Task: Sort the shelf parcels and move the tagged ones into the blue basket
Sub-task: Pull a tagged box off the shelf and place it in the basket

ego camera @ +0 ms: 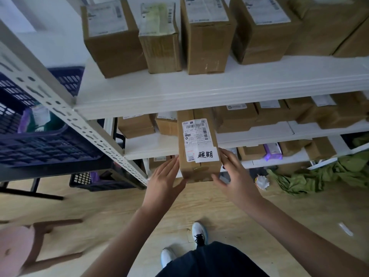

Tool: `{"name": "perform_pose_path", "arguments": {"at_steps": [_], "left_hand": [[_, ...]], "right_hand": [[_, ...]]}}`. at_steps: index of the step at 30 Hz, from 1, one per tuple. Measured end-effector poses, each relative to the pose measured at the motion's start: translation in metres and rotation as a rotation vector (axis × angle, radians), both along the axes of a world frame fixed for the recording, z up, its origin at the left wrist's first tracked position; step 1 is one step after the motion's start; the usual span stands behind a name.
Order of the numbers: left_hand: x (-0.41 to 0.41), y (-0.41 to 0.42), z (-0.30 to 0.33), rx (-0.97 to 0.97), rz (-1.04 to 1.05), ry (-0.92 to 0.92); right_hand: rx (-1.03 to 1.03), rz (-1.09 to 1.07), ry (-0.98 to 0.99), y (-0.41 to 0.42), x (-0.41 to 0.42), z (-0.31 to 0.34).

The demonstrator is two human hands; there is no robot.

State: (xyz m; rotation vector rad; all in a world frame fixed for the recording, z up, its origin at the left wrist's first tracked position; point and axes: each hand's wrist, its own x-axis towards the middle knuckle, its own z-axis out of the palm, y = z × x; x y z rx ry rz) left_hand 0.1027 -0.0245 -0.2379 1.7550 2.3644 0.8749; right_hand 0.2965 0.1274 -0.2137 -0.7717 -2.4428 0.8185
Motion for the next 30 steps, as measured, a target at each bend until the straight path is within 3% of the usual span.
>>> {"name": "perform_pose_path", "arguments": {"at_steps": [16,30], "left_hand": [[0.006,-0.071,0.014,0.104,0.047,0.005],[0.020,-0.278,0.007,0.143,0.467,-0.102]], "right_hand": [[0.019,0.066,-0.021,-0.052,-0.006,0.014],[-0.064,0.535,-0.071,-0.188,-0.086,0.011]]}}
